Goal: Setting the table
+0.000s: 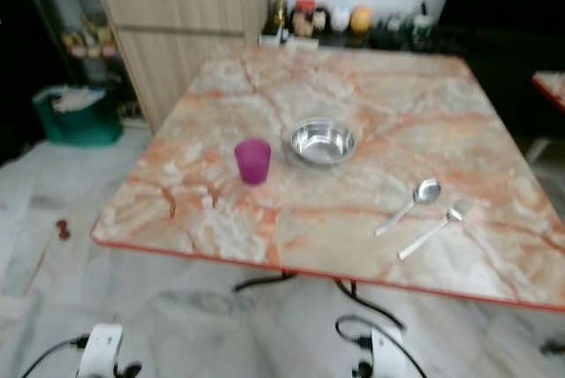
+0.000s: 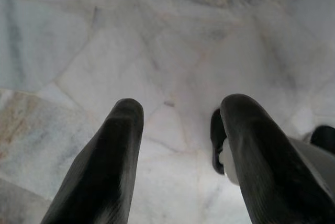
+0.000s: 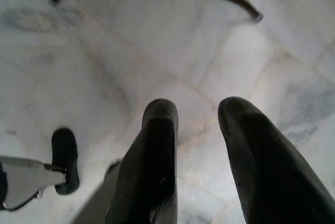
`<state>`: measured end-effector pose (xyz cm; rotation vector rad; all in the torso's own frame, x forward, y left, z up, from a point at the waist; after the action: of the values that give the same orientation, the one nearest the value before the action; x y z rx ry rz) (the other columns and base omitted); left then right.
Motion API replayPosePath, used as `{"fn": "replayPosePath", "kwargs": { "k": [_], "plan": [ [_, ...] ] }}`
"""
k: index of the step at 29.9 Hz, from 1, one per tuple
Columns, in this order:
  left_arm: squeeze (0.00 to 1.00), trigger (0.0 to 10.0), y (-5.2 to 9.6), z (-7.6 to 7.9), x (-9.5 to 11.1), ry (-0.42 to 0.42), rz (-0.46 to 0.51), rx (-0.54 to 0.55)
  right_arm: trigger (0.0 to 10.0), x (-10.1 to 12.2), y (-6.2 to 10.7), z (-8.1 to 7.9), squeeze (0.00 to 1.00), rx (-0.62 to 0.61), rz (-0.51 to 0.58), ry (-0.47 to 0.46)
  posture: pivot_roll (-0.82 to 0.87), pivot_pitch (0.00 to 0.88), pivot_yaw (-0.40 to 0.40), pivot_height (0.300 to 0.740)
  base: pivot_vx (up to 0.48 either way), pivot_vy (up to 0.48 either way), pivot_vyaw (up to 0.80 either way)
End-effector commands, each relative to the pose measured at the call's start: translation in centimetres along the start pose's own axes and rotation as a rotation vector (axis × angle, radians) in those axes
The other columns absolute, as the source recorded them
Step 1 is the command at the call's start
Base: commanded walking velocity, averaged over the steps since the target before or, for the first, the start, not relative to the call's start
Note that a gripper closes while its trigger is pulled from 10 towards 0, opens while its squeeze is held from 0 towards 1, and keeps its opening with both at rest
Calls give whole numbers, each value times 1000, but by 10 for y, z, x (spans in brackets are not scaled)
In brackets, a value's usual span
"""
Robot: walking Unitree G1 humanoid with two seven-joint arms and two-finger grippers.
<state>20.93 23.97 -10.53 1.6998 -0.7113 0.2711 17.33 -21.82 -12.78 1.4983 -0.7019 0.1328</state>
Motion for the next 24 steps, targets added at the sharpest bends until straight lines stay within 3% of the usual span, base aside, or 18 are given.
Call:
{"fn": "replayPosePath", "kwargs": {
  "k": [1, 16, 24],
  "plan": [
    [0, 10000, 1, 0, -4, 7, -11, -7, 10000, -3, 1, 3, 0, -10, -9, -8, 54, 0, -23, 740, 0, 0, 0],
    [0, 10000, 1, 1, -5, -13, -13, -17, 10000, 0, 1, 4, 0, -19, 29, -20, 36, 0, -19, 740, 0, 0, 0],
    [0, 10000, 2, 0, -9, -38, -23, -25, 10000, 2, 2, 5, 0, -34, 75, -82, 20, 0, -11, 740, 0, 0, 0]
  ]
}}
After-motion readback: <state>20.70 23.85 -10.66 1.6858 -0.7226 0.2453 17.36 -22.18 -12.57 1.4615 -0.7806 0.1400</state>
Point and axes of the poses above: a point about 5 cm out from each wrist's last joint towards the gripper, its own y axis pointing back from the gripper into the wrist, its own x axis along the axis of the wrist's last joint, z = x × y, the point moved 4 cm from there along -y, pointing out of the wrist towards the gripper, and after that the axes turned 15 degrees about -y, right-handed, at the moved point
